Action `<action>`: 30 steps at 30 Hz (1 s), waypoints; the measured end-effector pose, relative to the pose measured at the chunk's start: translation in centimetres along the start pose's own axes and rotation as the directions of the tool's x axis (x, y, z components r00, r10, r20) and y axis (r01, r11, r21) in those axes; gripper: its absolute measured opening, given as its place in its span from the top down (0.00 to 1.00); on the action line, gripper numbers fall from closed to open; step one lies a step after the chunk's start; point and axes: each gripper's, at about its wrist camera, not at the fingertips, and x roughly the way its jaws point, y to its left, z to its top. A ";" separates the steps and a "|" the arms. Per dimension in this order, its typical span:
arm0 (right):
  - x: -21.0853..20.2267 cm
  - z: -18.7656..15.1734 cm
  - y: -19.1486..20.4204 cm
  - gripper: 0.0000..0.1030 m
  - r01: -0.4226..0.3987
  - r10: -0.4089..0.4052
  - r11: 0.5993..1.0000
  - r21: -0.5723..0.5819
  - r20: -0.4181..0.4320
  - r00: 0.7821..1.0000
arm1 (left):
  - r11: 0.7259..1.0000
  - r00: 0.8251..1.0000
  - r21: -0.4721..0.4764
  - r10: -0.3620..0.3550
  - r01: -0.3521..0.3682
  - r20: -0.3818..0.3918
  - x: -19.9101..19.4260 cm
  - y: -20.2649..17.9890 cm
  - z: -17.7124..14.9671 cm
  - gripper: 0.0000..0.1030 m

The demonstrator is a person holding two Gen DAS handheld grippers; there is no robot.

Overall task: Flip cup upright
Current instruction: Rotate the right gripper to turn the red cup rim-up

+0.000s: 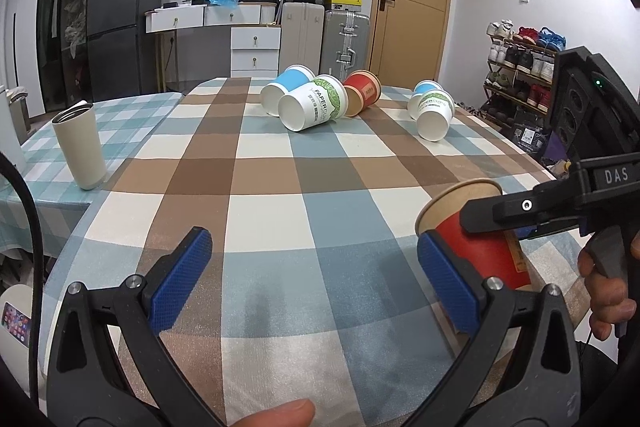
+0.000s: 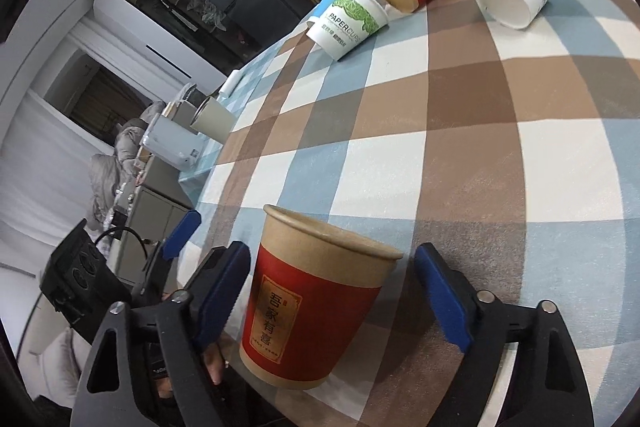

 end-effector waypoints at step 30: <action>-2.1 -0.4 6.8 0.31 0.491 -0.310 0.788 -0.372 0.450 0.838 | 1.000 1.000 -0.003 -0.001 0.001 0.000 0.1 0.0 -0.1 0.00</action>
